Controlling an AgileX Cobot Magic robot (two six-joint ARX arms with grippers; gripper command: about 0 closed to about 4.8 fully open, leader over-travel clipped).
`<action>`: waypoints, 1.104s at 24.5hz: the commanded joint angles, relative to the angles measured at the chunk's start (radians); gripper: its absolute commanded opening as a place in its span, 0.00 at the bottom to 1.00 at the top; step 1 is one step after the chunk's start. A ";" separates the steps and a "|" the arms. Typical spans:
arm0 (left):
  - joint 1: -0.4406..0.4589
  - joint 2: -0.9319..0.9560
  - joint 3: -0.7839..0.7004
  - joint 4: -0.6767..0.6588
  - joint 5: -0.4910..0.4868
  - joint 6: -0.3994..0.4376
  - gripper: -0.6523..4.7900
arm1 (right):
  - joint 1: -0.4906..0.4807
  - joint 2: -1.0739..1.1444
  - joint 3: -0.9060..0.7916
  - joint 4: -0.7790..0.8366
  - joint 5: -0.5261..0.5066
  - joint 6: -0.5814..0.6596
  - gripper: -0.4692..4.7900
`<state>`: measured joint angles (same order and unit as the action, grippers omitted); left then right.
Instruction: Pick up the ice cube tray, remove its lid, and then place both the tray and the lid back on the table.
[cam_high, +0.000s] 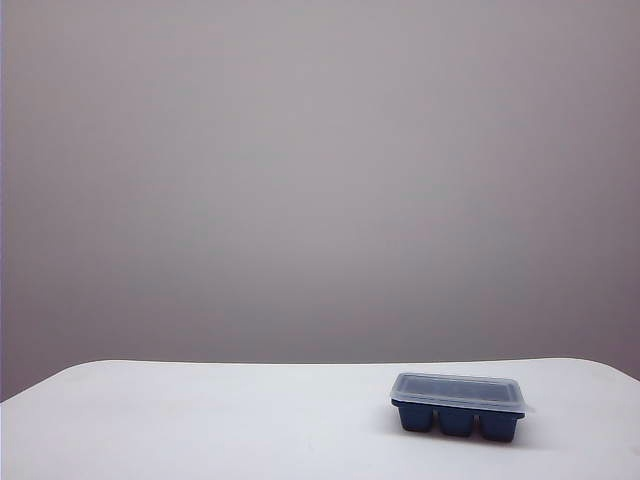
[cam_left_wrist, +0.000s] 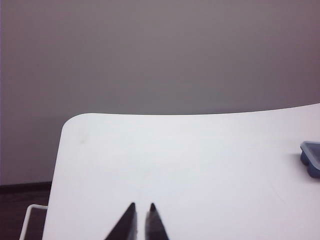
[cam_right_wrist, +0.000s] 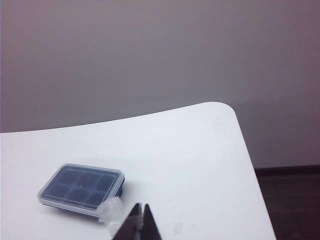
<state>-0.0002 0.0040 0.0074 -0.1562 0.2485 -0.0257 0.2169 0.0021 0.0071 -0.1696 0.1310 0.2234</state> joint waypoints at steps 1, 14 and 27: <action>0.001 0.001 -0.001 0.002 -0.010 0.000 0.17 | 0.000 0.000 -0.006 0.015 0.002 0.000 0.08; -0.001 0.000 -0.001 0.062 -0.060 -0.065 0.17 | 0.000 0.000 -0.006 0.010 0.003 0.000 0.08; -0.001 0.000 0.005 0.328 0.146 -0.309 0.17 | 0.000 0.001 0.023 0.066 -0.018 0.034 0.08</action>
<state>-0.0002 0.0040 0.0055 0.0772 0.3546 -0.2913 0.2169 0.0021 0.0090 -0.1223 0.1410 0.2306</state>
